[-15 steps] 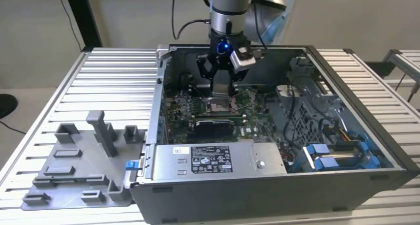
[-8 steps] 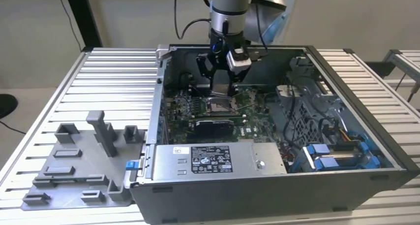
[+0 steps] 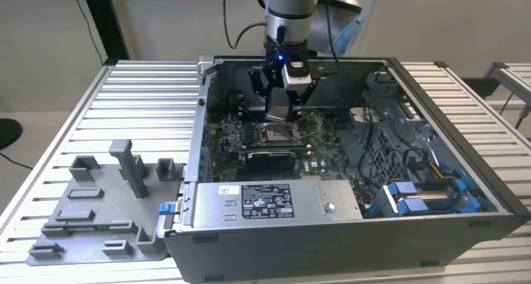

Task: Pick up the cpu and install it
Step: 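Close the cpu cover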

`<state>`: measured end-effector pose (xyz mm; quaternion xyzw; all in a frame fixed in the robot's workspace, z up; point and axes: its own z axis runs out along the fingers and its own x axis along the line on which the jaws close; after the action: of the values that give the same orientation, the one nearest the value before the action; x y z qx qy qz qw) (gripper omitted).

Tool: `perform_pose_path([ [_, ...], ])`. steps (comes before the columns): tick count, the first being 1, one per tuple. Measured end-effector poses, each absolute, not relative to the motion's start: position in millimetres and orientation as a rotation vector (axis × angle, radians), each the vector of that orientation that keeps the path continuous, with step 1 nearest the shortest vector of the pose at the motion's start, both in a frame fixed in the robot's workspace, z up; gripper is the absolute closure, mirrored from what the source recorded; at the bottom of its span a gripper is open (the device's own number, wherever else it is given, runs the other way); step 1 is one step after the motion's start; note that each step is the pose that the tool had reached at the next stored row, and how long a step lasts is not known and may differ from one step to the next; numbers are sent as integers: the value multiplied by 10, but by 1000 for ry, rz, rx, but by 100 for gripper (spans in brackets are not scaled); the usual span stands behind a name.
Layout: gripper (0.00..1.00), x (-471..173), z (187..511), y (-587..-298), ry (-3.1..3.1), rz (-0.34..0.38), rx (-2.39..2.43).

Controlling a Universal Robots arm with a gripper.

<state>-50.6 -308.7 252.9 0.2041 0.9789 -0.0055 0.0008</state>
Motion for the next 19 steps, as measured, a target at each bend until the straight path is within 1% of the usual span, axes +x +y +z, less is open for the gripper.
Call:
perform_pose_path([
  [19, 100, -506, 2523, -3087, 2923, -17, 1153],
])
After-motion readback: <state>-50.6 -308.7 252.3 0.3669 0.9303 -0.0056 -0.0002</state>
